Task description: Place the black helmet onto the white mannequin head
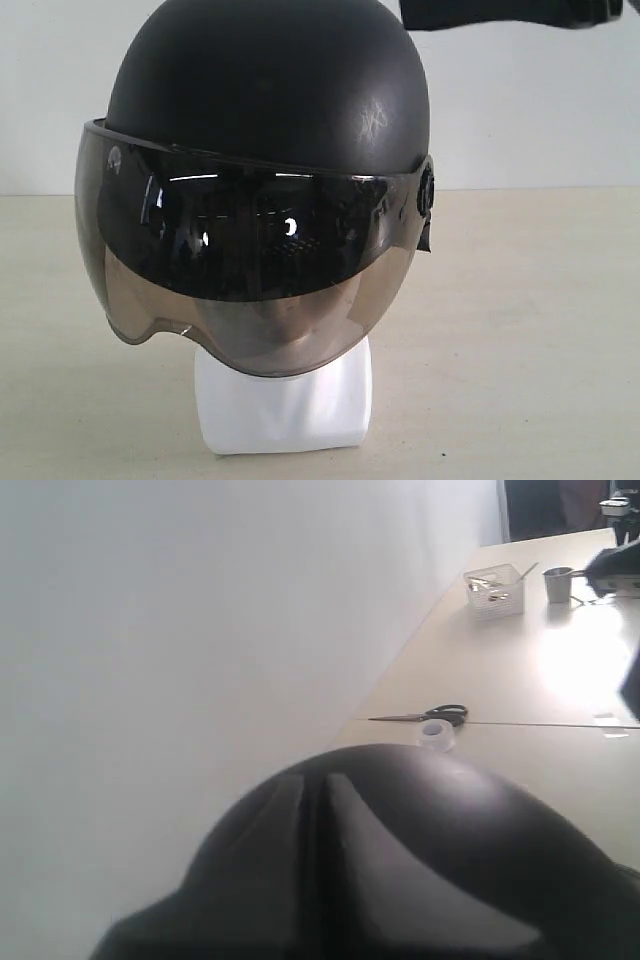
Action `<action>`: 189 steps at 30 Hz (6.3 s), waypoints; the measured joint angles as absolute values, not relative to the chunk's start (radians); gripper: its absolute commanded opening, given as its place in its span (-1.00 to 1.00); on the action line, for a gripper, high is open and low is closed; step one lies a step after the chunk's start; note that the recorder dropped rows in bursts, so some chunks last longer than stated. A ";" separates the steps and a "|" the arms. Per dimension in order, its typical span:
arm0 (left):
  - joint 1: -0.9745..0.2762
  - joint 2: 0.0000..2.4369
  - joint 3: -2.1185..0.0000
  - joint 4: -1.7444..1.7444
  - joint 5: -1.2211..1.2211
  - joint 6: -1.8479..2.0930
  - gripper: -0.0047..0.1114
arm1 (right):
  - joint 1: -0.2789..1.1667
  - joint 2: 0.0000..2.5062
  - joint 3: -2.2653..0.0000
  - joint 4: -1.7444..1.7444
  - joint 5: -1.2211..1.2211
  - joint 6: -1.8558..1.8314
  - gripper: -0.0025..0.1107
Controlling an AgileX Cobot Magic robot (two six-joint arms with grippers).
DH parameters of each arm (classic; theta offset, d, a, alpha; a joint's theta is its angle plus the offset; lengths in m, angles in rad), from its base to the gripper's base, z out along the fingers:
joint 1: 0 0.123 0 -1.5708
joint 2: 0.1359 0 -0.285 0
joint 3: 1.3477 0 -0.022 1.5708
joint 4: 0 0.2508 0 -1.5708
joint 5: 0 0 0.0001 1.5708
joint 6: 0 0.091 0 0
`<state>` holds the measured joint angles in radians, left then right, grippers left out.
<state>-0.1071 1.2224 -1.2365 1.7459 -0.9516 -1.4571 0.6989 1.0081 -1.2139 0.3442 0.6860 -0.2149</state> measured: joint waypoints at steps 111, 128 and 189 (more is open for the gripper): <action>-0.062 1.599 -1.463 1.717 -1.215 -1.618 -0.84 | 0.848 1.345 -1.473 0.305 1.008 -0.166 -0.96; -0.018 1.557 -1.457 1.741 -1.217 -1.620 -0.84 | 0.848 0.880 -1.070 -0.108 0.952 0.302 -0.96; 0.081 1.446 -1.152 1.728 -1.207 -1.677 -0.84 | 0.640 1.112 -1.093 -0.022 0.535 0.174 -0.96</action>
